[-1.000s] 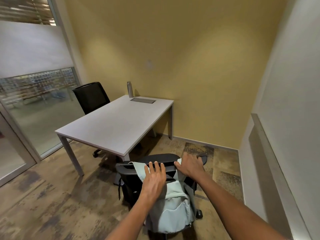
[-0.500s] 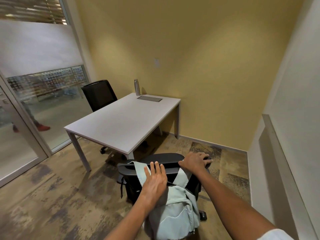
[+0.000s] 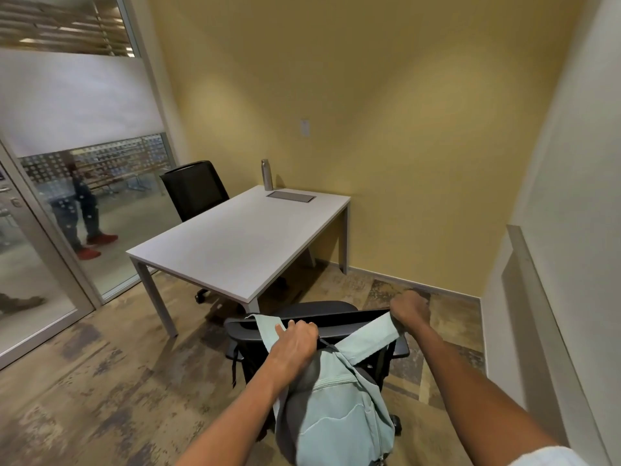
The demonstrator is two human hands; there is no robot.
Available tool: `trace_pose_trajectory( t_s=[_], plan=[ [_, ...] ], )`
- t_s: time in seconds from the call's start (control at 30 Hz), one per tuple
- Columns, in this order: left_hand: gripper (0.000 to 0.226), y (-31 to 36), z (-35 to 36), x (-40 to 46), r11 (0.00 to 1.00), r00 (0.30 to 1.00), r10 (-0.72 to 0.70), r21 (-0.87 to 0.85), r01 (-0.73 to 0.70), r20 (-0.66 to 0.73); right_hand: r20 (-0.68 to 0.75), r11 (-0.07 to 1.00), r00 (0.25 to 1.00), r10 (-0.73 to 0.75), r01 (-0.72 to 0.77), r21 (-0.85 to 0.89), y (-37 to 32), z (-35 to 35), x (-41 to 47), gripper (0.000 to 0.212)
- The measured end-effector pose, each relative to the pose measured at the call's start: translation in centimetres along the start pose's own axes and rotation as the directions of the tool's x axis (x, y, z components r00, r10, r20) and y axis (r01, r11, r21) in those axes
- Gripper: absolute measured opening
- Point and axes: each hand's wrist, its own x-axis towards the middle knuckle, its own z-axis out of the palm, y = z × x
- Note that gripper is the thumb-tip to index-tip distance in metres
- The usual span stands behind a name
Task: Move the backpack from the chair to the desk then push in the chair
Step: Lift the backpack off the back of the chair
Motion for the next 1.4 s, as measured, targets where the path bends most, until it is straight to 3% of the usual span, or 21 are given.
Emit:
trace_pose_trajectory(
  t_s=[0.13,0.3,0.37,0.5,0.57,0.6,0.67,0.73,0.8,0.9,0.97,1.03,1.13,1.2,1.4],
  plan=[
    [0.033,0.4,0.1,0.1,1.000,0.999,0.000,-0.021,-0.001,-0.039,0.030,0.972,0.989,0.142,-0.145,0.183,2.4,-0.3,0.5,0.033],
    [0.027,0.8,0.1,-0.1,0.999,0.999,0.025,-0.029,-0.027,-0.048,0.122,0.962,0.989,0.078,-0.107,0.253,3.4,-0.8,0.4,0.030],
    [0.026,0.9,0.3,-0.2,0.999,0.997,0.038,-0.022,-0.040,-0.067,0.109,0.971,0.994,0.012,-0.037,0.236,3.0,-0.9,0.1,0.035],
    [0.027,1.3,-0.3,-0.5,1.000,0.998,0.022,-0.013,-0.023,-0.052,-0.034,0.995,0.995,-0.096,0.097,0.022,2.1,-0.2,-2.2,0.041],
    [0.026,1.3,-0.5,-0.8,1.000,0.999,0.024,-0.016,-0.025,-0.049,-0.157,0.964,0.951,-0.266,0.261,-0.056,1.8,0.2,-4.1,0.034],
    [0.025,1.3,-0.5,-0.9,1.000,0.999,0.025,-0.015,-0.026,-0.049,-0.173,0.926,0.912,-0.372,0.377,-0.004,1.5,0.4,-5.0,0.023],
    [0.020,1.1,-0.5,-1.2,1.000,0.999,0.017,-0.026,-0.019,-0.051,-0.032,0.817,0.831,-0.555,0.552,0.167,0.8,0.8,-6.6,0.004],
    [0.021,1.0,-0.7,-1.6,0.999,0.998,0.025,-0.044,-0.027,-0.055,0.209,0.755,0.726,-0.656,0.627,0.192,0.2,1.4,-8.0,0.009],
    [0.024,1.0,-1.1,-1.8,0.997,0.998,0.034,-0.070,-0.037,-0.050,0.390,0.736,0.649,-0.653,0.665,0.126,-0.1,2.5,-8.8,0.026],
    [0.029,1.0,-1.7,-2.0,0.995,0.997,0.045,-0.085,-0.051,-0.068,0.451,0.652,0.599,-0.661,0.756,-0.049,0.0,4.1,-9.1,0.034],
    [0.030,0.9,-1.9,-2.1,0.993,0.995,0.051,-0.099,-0.060,-0.088,0.462,0.632,0.600,-0.653,0.768,-0.103,0.2,5.0,-9.0,0.023],
    [0.030,0.8,-2.0,-2.3,0.990,0.993,0.050,-0.122,-0.063,-0.107,0.485,0.650,0.609,-0.628,0.753,-0.105,0.4,5.7,-8.9,0.027],
    [0.030,0.8,-1.9,-2.3,0.983,0.992,0.040,-0.174,-0.061,-0.121,0.522,0.686,0.628,-0.577,0.720,-0.107,0.8,6.6,-8.7,0.051],
    [0.030,0.8,-1.9,-2.4,0.972,0.993,0.018,-0.229,-0.044,-0.117,0.478,0.682,0.637,-0.605,0.724,-0.101,1.0,7.0,-8.6,0.054],
    [0.030,0.3,-3.2,-1.6,0.939,0.995,-0.065,-0.342,0.036,-0.076,0.273,0.678,0.675,-0.685,0.728,-0.099,0.7,7.7,-8.5,0.020]
  ],
)
